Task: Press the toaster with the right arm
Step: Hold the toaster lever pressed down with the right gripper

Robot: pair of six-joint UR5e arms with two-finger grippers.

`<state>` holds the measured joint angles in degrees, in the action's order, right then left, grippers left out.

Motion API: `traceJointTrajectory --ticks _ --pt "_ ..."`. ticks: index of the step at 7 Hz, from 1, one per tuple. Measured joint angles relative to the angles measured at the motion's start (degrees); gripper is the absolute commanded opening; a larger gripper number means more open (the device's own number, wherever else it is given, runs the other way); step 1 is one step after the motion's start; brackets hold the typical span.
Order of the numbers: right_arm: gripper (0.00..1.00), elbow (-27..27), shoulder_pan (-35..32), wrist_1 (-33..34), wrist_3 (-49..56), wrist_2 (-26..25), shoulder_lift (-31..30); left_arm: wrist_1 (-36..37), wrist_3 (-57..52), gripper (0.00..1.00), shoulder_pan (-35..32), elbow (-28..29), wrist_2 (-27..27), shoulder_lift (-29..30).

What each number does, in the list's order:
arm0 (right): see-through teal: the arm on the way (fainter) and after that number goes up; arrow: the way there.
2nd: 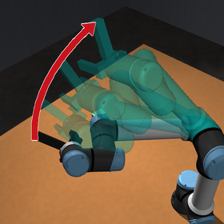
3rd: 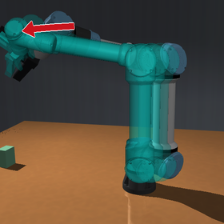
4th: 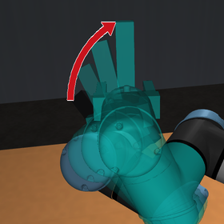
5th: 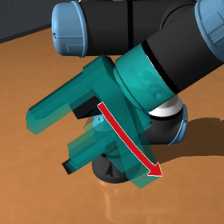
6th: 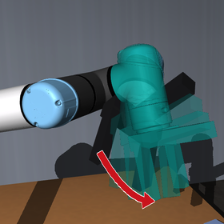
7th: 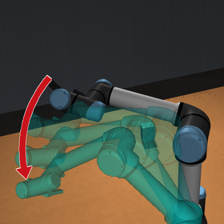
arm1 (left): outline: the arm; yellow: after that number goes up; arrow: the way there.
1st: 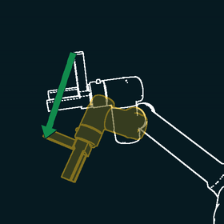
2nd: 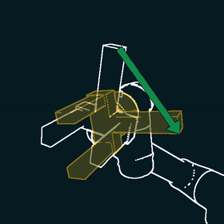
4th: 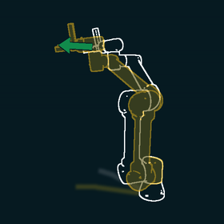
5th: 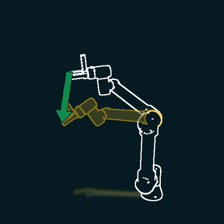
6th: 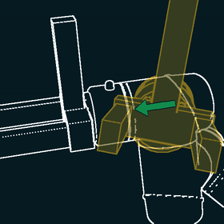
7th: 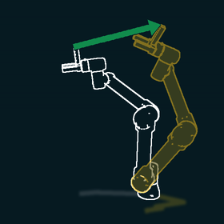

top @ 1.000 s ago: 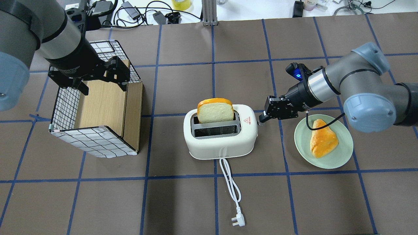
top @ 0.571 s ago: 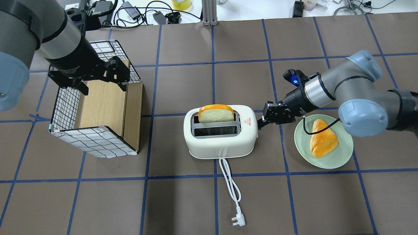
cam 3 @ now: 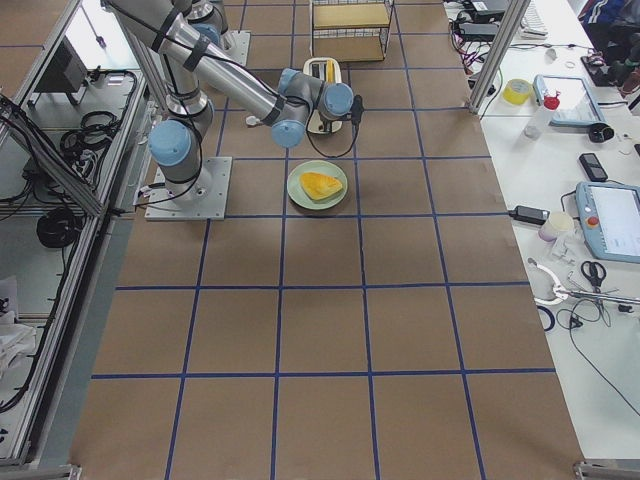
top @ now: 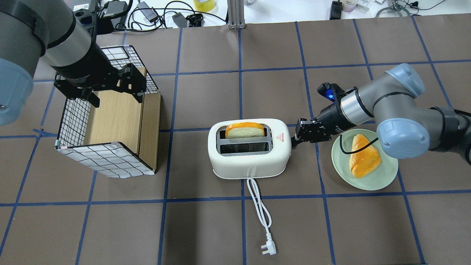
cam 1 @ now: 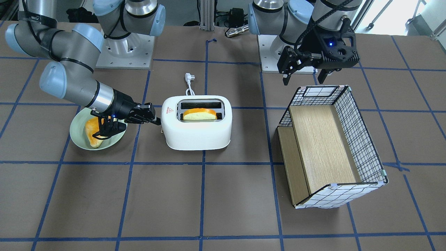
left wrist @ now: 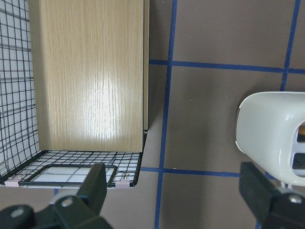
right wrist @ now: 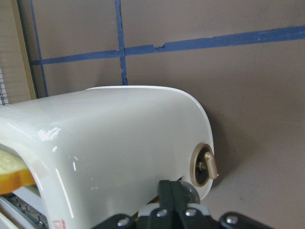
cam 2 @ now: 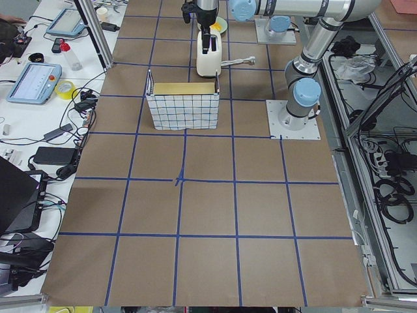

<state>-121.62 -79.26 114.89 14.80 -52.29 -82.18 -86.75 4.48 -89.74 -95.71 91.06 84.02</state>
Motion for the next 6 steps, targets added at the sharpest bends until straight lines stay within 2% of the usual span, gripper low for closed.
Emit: traceJointTrajectory --ticks 5,6 --pt "0.00 0.00 0.03 0.49 0.01 -0.11 0.59 0.00 0.00 1.00 0.00 0.00 -0.03 0.00" --pt "0.66 0.25 0.05 0.41 -0.28 -0.24 0.37 0.00 0.00 1.00 0.00 0.00 -0.04 0.00"
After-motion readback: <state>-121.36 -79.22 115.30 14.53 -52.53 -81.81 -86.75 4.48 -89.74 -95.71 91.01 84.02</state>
